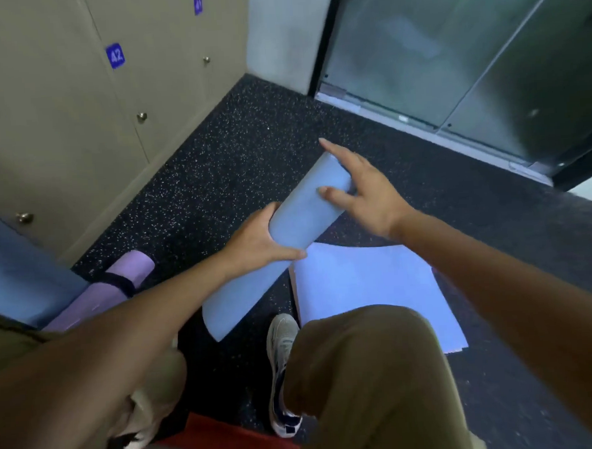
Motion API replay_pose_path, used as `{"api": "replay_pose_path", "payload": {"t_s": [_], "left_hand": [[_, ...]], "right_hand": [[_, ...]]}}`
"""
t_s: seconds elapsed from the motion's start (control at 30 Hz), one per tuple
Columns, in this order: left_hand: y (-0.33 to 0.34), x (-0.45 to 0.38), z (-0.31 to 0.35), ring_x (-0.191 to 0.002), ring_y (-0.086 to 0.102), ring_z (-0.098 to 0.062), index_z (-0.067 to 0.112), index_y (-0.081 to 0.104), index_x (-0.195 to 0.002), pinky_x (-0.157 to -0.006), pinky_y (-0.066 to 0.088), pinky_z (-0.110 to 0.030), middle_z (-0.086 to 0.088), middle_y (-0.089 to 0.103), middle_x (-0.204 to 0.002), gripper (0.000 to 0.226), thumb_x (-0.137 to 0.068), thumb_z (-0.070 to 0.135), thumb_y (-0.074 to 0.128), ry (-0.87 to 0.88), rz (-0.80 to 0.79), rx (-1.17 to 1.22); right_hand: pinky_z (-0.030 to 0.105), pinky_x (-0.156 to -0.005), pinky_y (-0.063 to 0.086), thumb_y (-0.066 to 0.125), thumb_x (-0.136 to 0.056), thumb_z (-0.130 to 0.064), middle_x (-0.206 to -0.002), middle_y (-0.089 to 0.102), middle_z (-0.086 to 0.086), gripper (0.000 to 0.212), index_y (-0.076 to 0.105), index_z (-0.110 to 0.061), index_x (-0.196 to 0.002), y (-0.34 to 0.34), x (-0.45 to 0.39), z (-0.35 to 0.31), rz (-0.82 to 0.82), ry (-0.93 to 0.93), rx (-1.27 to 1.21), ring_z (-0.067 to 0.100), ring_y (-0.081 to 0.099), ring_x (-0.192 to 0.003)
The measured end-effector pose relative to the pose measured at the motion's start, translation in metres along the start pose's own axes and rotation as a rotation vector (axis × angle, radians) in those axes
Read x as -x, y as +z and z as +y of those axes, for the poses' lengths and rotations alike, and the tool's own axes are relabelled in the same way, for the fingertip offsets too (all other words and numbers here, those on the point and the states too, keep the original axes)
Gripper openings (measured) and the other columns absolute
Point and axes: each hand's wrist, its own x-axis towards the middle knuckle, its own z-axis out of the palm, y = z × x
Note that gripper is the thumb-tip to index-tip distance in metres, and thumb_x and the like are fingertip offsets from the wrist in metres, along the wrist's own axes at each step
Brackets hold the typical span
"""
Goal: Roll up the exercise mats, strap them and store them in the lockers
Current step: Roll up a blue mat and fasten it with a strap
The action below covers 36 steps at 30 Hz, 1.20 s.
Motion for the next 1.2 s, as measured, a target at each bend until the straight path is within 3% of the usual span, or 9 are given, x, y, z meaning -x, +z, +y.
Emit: {"api": "replay_pose_path", "payload": {"t_s": [0.17, 0.3, 0.43, 0.67, 0.8, 0.9, 1.03, 1.2], "left_hand": [[-0.019, 0.025, 0.099, -0.11, 0.068, -0.006, 0.035, 0.055, -0.13, -0.099, 0.055, -0.042, 0.016, 0.069, -0.122, 0.088, -0.052, 0.051, 0.094, 0.08, -0.031, 0.04], [-0.04, 0.054, 0.15, -0.11, 0.068, -0.01, 0.041, 0.055, -0.126, -0.099, 0.055, -0.044, 0.017, 0.069, -0.12, 0.087, -0.049, 0.055, 0.093, 0.043, -0.129, -0.07], [-0.06, 0.091, 0.167, -0.102, 0.071, -0.011, 0.04, 0.059, -0.116, -0.095, 0.057, -0.044, 0.016, 0.07, -0.113, 0.07, -0.056, 0.054, 0.092, -0.002, -0.181, -0.191], [-0.062, 0.12, 0.159, -0.103, 0.071, -0.012, 0.036, 0.058, -0.12, -0.099, 0.055, -0.046, 0.011, 0.071, -0.115, 0.071, -0.06, 0.056, 0.092, -0.013, -0.185, -0.148], [-0.054, 0.127, 0.146, -0.1, 0.07, -0.009, 0.044, 0.057, -0.112, -0.097, 0.055, -0.045, 0.015, 0.07, -0.11, 0.068, -0.056, 0.064, 0.091, -0.02, -0.167, -0.215], [-0.044, 0.129, 0.148, -0.099, 0.067, -0.009, 0.046, 0.055, -0.106, -0.095, 0.055, -0.045, 0.018, 0.068, -0.107, 0.067, -0.053, 0.069, 0.089, 0.027, -0.121, -0.313], [-0.037, 0.13, 0.165, -0.097, 0.067, -0.007, 0.046, 0.055, -0.107, -0.093, 0.055, -0.043, 0.02, 0.069, -0.106, 0.062, -0.059, 0.065, 0.088, 0.109, -0.151, -0.405], [-0.022, 0.135, 0.204, -0.1, 0.063, -0.006, 0.048, 0.054, -0.11, -0.094, 0.053, -0.04, 0.022, 0.066, -0.108, 0.062, -0.059, 0.07, 0.084, 0.172, -0.335, -0.605]], "right_hand": [[0.024, -0.105, 0.042, 0.064, -0.099, -0.039, -0.144, 0.053, -0.01, 0.051, 0.048, -0.04, -0.147, -0.066, 0.027, -0.051, 0.282, 0.007, -0.172, 0.007, 0.049, -0.129], [0.027, -0.101, 0.047, 0.06, -0.1, -0.041, -0.133, 0.058, -0.014, 0.041, 0.055, -0.036, -0.141, -0.086, 0.053, -0.076, 0.392, 0.035, -0.288, 0.007, 0.055, -0.121], [0.024, -0.098, 0.043, 0.057, -0.102, -0.044, -0.14, 0.056, -0.01, 0.042, 0.053, -0.036, -0.143, -0.075, 0.079, -0.087, 0.378, 0.073, -0.348, 0.009, 0.053, -0.124], [0.025, -0.097, 0.041, 0.052, -0.105, -0.042, -0.146, 0.05, -0.005, 0.05, 0.042, -0.036, -0.153, -0.062, 0.1, -0.103, 0.351, 0.126, -0.336, 0.013, 0.05, -0.126], [0.028, -0.106, 0.038, 0.053, -0.104, -0.045, -0.156, 0.043, -0.004, 0.059, 0.031, -0.038, -0.158, -0.057, 0.122, -0.094, 0.277, 0.151, -0.293, 0.013, 0.045, -0.135], [0.037, -0.115, 0.04, 0.056, -0.101, -0.05, -0.156, 0.043, -0.006, 0.059, 0.032, -0.044, -0.156, -0.058, 0.138, -0.087, 0.256, 0.173, -0.332, 0.014, 0.044, -0.139], [0.047, -0.11, 0.048, 0.059, -0.095, -0.062, -0.15, 0.047, -0.012, 0.06, 0.032, -0.059, -0.148, -0.079, 0.167, -0.075, 0.206, 0.201, -0.298, 0.016, 0.051, -0.133], [0.043, -0.103, 0.052, 0.057, -0.099, -0.054, -0.134, 0.058, -0.012, 0.053, 0.041, -0.046, -0.148, -0.113, 0.232, -0.051, 0.221, 0.264, -0.181, 0.01, 0.061, -0.115]]}}
